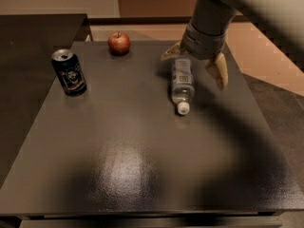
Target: Pick blue plastic bottle
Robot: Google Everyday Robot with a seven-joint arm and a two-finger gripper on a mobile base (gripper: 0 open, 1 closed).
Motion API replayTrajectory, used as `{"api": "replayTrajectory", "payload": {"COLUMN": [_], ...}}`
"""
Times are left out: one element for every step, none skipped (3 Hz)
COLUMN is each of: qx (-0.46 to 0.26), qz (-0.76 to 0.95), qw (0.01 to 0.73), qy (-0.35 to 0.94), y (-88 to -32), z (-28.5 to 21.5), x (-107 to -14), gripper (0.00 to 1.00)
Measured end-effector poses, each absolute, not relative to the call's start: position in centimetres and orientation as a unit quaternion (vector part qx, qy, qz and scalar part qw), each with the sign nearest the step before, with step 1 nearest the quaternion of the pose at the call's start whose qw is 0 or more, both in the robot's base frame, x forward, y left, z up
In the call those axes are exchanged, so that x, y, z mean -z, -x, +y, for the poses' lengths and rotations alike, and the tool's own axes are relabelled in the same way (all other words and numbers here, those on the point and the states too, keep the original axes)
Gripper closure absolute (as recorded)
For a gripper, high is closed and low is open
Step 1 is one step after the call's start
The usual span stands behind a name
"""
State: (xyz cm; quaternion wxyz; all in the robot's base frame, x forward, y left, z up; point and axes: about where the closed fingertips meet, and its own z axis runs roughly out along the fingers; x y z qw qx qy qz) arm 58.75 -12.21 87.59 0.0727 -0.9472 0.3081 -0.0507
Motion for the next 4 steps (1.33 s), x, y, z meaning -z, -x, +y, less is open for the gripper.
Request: {"api": "replayTrajectory", "payload": {"qx": [0.04,0.034,0.031,0.033], "qz": [0.306,0.306,0.309,0.315], "qw": [0.071,0.065,0.056,0.051], "qy": [0.948,0.949,0.949,0.947], "y": [-59.1,-59.2,-59.2,-59.1], "z": [-11.9,-11.7,-11.6,-11.5], "x": [-86.0,-84.7,-84.0,-84.1], "gripper": [0.0,0.18,0.41,0.65]}}
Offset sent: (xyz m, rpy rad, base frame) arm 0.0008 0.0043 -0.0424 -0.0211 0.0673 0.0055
